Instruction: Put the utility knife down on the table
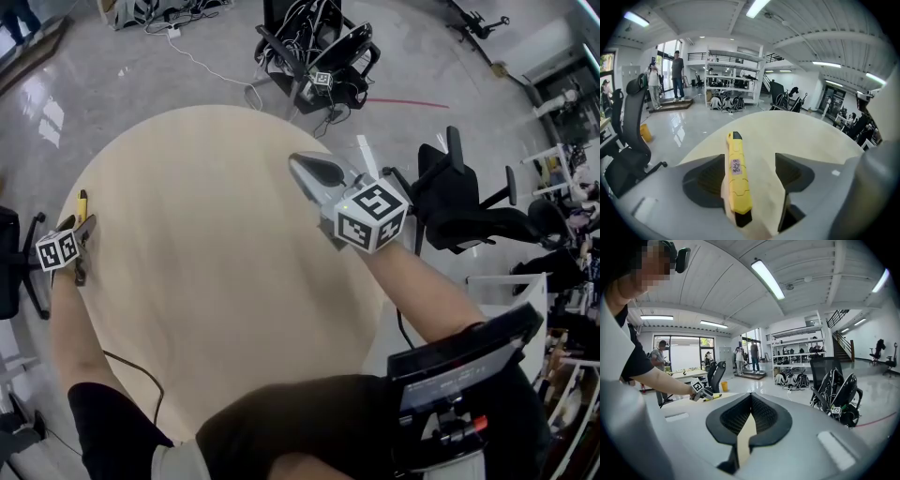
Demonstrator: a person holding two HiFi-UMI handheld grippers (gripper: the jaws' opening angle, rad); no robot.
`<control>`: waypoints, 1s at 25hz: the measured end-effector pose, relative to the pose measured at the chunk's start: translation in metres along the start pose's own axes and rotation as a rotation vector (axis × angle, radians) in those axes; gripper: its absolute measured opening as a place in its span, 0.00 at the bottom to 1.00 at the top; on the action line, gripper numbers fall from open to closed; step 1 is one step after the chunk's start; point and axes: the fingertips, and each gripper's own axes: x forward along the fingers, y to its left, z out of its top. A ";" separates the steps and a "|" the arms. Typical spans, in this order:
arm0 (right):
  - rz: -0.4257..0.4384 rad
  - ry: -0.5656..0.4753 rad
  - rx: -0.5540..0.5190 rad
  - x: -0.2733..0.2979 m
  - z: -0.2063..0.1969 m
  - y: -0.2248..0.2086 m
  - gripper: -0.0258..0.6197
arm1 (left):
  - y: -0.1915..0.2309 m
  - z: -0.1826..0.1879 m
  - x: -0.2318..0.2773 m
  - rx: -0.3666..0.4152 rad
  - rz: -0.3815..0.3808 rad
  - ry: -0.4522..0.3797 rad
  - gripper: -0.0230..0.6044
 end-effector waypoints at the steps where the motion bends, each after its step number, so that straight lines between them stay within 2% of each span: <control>1: -0.003 0.001 -0.001 0.001 -0.002 -0.002 0.06 | 0.002 0.002 0.003 0.004 0.005 -0.002 0.58; 5: -0.015 0.000 -0.002 0.017 -0.013 -0.012 0.06 | 0.011 0.007 0.027 0.006 0.007 -0.022 0.59; 11: -0.020 -0.019 -0.001 -0.014 0.010 0.001 0.06 | -0.008 0.025 -0.012 0.007 0.004 -0.053 0.59; 17: -0.047 -0.029 -0.001 -0.018 0.010 -0.012 0.06 | -0.020 0.051 0.002 0.020 -0.017 -0.110 0.58; 21: -0.068 -0.045 -0.010 -0.024 0.016 -0.022 0.06 | -0.035 0.072 0.007 0.013 -0.045 -0.177 0.50; 25: -0.078 -0.071 -0.013 -0.068 0.041 -0.019 0.06 | -0.084 0.105 -0.034 0.044 -0.069 -0.268 0.29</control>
